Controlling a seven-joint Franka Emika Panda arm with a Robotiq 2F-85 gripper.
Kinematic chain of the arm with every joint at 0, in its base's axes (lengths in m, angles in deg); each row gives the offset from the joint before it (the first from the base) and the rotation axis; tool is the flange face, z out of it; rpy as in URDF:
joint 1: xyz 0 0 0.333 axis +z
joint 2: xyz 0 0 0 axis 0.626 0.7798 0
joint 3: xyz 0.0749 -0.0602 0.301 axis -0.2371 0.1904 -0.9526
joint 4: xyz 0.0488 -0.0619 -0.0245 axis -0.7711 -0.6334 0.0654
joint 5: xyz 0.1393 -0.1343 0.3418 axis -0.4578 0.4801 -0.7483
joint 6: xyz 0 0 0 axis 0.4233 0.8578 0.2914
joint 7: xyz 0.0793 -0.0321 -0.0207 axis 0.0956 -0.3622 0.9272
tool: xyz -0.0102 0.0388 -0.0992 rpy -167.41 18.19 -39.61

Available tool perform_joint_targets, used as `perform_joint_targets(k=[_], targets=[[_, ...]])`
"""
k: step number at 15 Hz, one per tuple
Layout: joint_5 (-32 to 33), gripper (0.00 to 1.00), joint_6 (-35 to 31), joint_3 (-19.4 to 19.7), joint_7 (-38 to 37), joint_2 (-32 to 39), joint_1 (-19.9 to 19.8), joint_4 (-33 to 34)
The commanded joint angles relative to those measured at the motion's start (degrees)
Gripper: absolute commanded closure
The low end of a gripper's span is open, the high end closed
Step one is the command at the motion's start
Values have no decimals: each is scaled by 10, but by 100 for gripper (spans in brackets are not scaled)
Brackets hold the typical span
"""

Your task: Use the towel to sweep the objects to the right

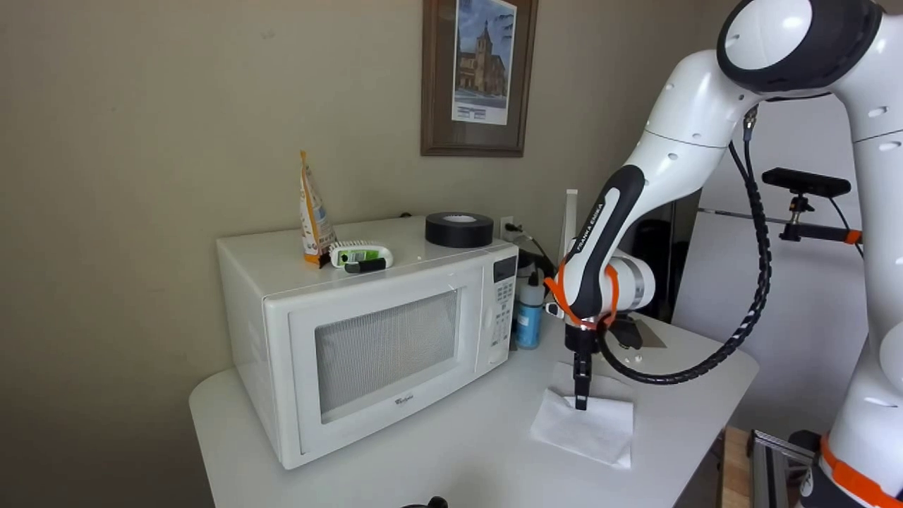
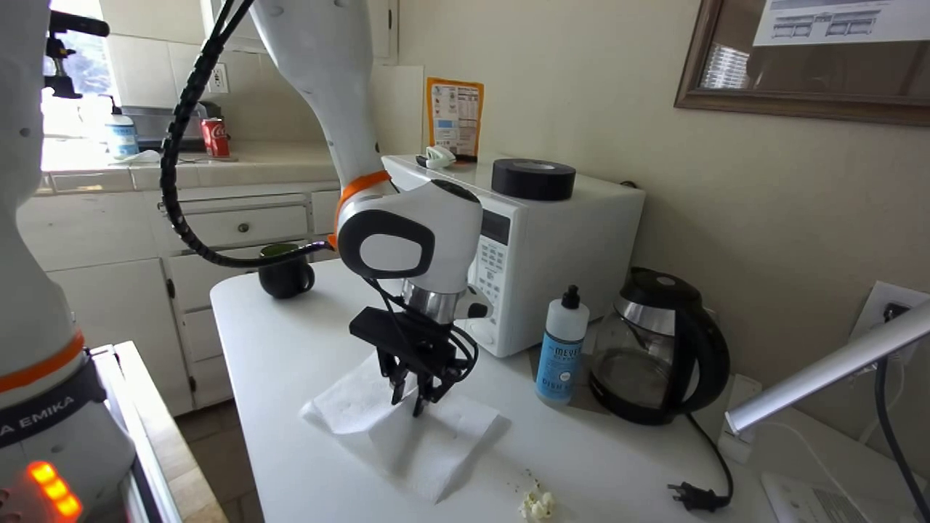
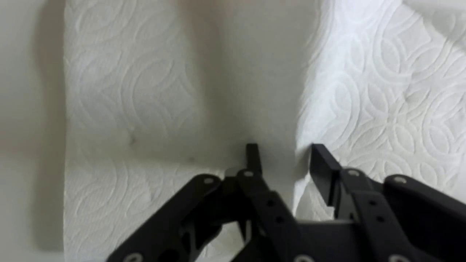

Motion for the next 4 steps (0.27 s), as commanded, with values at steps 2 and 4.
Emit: perform_joint_targets(k=[2,4], targets=[[16,45,0,-18,-12,-2,-21,0],[16,35,0,-18,-12,-2,-21,1]])
